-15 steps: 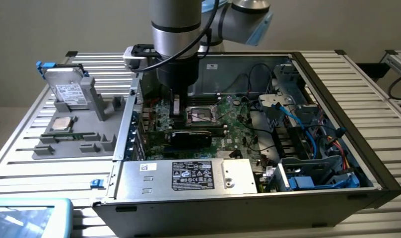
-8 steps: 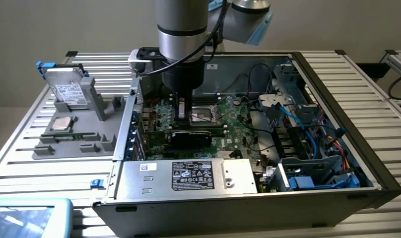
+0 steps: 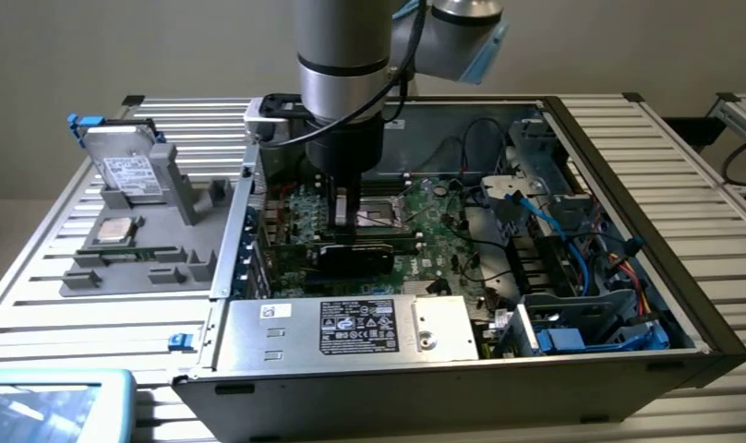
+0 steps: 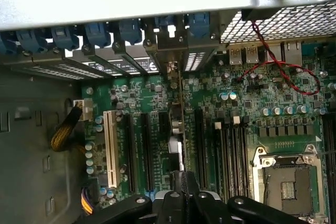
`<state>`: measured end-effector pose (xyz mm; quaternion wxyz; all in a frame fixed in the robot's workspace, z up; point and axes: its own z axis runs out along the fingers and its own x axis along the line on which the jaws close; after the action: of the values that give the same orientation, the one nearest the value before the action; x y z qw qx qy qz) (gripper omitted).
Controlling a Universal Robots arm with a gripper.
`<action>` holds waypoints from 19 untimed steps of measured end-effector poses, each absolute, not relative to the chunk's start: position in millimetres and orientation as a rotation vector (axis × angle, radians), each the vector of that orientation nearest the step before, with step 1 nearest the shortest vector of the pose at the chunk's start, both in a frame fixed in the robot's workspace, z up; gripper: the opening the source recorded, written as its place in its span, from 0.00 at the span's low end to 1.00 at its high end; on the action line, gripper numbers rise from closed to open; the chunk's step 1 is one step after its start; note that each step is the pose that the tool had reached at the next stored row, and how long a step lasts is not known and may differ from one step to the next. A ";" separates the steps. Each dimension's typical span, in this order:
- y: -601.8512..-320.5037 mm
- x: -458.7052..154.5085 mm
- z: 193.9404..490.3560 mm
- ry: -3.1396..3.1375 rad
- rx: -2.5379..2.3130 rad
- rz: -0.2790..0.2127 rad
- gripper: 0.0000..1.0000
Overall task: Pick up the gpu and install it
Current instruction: 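Press down on the gpu until it lock into place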
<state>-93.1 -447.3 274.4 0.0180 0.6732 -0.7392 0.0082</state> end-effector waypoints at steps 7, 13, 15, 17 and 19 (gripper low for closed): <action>-445.2 -94.5 267.5 -2.311 2.074 0.025 0.12; -445.2 -94.8 261.9 -2.322 2.062 0.023 0.12; -444.7 -94.9 267.1 -2.326 2.060 0.018 0.12; -445.1 -94.9 277.2 -2.326 2.056 0.020 0.12; -445.1 -94.8 286.2 -2.328 2.053 0.019 0.12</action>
<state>-94.8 -445.1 286.2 0.0189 0.6613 -0.7499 0.0061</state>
